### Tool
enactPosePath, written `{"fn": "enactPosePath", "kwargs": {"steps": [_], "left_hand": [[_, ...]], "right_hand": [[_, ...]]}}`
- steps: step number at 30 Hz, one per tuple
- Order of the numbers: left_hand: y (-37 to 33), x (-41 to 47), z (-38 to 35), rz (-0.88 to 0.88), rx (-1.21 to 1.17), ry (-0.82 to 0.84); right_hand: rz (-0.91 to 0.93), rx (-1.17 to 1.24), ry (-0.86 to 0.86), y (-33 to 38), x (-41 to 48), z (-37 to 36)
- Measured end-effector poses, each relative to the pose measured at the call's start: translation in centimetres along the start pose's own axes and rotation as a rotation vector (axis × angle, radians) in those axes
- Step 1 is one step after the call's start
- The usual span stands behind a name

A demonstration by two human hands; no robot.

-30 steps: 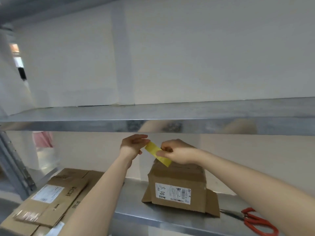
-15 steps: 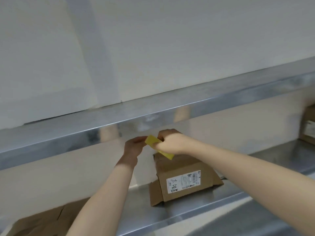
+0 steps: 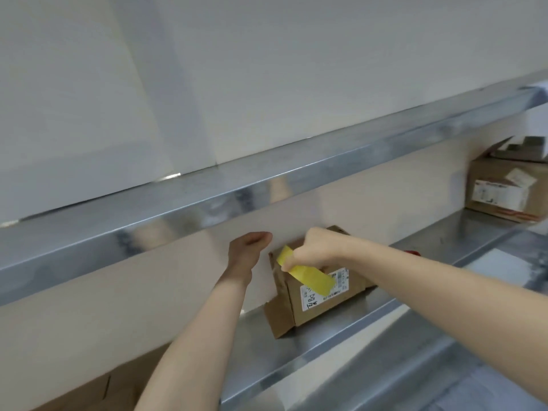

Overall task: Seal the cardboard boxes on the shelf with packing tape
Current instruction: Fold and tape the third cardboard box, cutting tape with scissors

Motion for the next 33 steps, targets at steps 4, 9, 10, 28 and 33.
{"fn": "enactPosePath", "kwargs": {"steps": [4,9,10,28,33], "left_hand": [[0.2,2.2,4.2,0.043,-0.034,-0.224],[0.2,2.7,4.7,0.077,0.109,0.079],[0.3,2.3,4.0,0.096,0.102,0.172],[-1.3,1.7,1.7,0.397,-0.200,0.796],[-2.1,2.3,1.7,0.395,-0.257,0.737]], "right_hand": [[-0.085,-0.015,0.182,0.1,-2.0,-1.8],[-0.040,0.152,0.100,0.1,-1.7,-4.9],[-0.028,0.201,0.068,0.5,-1.4,-5.0],[0.145,0.255,-0.105,2.2,0.6,-1.4],[0.139,0.280,-0.108,0.9,-0.3,-0.9]]}}
Point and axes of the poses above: each hand's wrist, its own x-axis towards the middle knuckle, its own z-axis out of the back of the hand, y = z × x, the point moved 2 cm from there along x, towards the middle knuckle, and after that the axes turned 14 degrees about z, right-handed, at the moved point
